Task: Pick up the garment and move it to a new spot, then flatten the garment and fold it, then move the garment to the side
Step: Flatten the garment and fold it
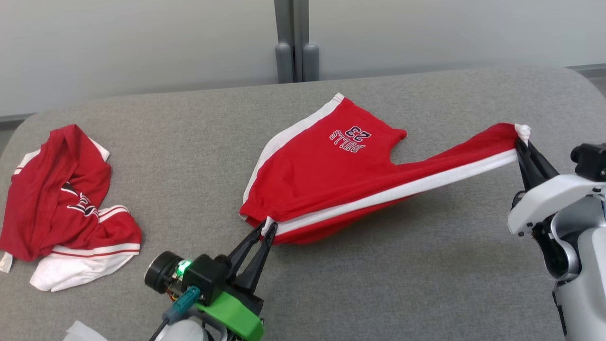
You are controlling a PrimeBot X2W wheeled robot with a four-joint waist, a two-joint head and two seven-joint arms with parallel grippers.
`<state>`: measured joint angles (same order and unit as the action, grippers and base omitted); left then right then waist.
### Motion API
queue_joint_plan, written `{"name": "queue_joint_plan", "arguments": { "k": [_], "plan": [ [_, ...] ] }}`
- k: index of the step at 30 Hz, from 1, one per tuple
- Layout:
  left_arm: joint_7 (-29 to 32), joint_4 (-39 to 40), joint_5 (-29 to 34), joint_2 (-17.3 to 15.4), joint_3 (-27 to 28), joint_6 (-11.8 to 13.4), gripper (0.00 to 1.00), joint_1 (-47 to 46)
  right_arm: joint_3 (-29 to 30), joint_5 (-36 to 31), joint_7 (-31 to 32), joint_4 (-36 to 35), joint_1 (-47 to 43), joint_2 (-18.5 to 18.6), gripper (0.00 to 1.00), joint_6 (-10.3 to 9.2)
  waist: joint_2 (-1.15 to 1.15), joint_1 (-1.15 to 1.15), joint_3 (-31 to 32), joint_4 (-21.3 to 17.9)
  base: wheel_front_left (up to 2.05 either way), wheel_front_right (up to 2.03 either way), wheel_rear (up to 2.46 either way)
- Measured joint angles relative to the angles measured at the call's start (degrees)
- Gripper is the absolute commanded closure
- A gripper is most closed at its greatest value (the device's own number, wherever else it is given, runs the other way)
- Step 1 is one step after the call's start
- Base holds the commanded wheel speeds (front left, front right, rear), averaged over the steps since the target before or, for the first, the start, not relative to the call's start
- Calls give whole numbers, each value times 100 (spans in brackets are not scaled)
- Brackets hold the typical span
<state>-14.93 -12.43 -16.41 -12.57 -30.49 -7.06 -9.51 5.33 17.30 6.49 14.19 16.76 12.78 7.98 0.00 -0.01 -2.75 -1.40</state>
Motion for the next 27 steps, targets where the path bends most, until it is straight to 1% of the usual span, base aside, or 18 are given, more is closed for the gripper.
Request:
{"name": "queue_joint_plan", "arguments": {
  "k": [5, 9, 13, 16, 27],
  "plan": [
    [9, -197, 51, 148, -25, 4, 100, -511, -24, -404, 532, -101, 515, -51, 100, -36, 0, 0, -311, 211, 0, 0, 0],
    [22, -506, 77, 276, -135, 3, 100, -886, -208, -628, 822, 81, 1048, 34, 100, -38, 0, 0, -575, 397, 0, 0, 0],
    [25, -811, 87, 391, -325, -5, 100, -1184, -444, -782, 1113, 486, 1575, 165, 100, -42, 0, 0, -822, 588, 0, 0, 0],
    [21, -968, 87, 471, -407, -8, 100, -1416, -510, -879, 1247, 847, 2000, 279, 100, -41, 0, 0, -979, 743, 0, 0, 0],
    [-9, -1365, 27, 795, -470, -26, 100, -2098, -750, -1207, 1330, 2140, 3372, 444, 100, -41, 0, 0, -1554, 1255, 0, 0, 0]
  ]
}}
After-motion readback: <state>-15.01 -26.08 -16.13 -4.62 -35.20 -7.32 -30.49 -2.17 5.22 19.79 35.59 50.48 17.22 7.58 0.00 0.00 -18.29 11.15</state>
